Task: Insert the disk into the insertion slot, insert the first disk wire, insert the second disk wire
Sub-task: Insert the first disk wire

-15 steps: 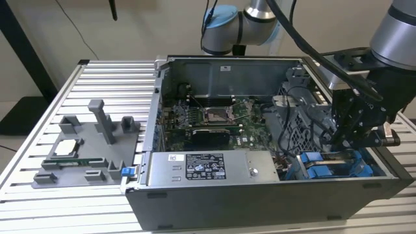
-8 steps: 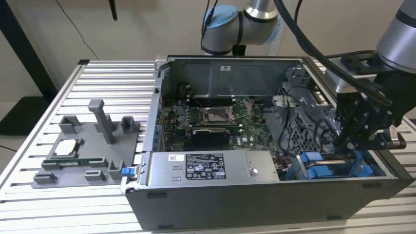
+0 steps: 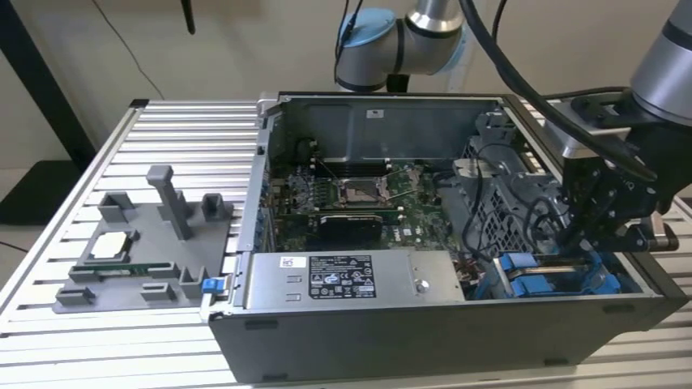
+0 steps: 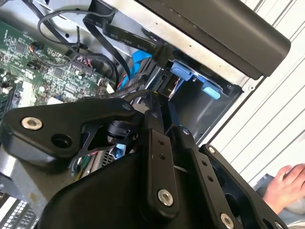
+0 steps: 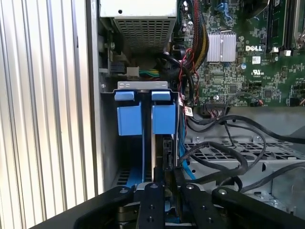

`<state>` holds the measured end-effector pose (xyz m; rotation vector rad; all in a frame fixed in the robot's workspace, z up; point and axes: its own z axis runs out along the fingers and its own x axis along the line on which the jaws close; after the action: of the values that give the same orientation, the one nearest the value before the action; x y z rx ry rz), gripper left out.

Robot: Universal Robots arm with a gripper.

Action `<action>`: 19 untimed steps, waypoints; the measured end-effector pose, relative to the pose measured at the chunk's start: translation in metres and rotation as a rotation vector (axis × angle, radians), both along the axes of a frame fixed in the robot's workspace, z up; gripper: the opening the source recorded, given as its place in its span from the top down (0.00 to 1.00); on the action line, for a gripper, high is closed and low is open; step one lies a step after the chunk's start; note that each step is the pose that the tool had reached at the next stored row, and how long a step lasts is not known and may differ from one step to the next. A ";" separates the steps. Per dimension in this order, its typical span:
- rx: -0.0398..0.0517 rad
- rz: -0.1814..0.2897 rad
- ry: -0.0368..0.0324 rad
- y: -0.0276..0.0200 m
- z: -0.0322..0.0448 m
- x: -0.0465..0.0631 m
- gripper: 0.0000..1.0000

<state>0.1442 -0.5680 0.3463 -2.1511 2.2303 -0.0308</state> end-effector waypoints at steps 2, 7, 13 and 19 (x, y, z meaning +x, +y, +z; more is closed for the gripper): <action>-0.0001 0.000 0.0000 0.0000 -0.0007 0.002 1.00; 0.0001 0.003 0.0000 0.0000 -0.0013 0.003 1.00; -0.0001 0.005 0.0000 0.0003 -0.0031 0.003 1.00; 0.0001 0.006 0.0000 0.0020 -0.0043 0.004 1.00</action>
<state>0.1480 -0.5660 0.3420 -2.1574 2.2240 -0.0305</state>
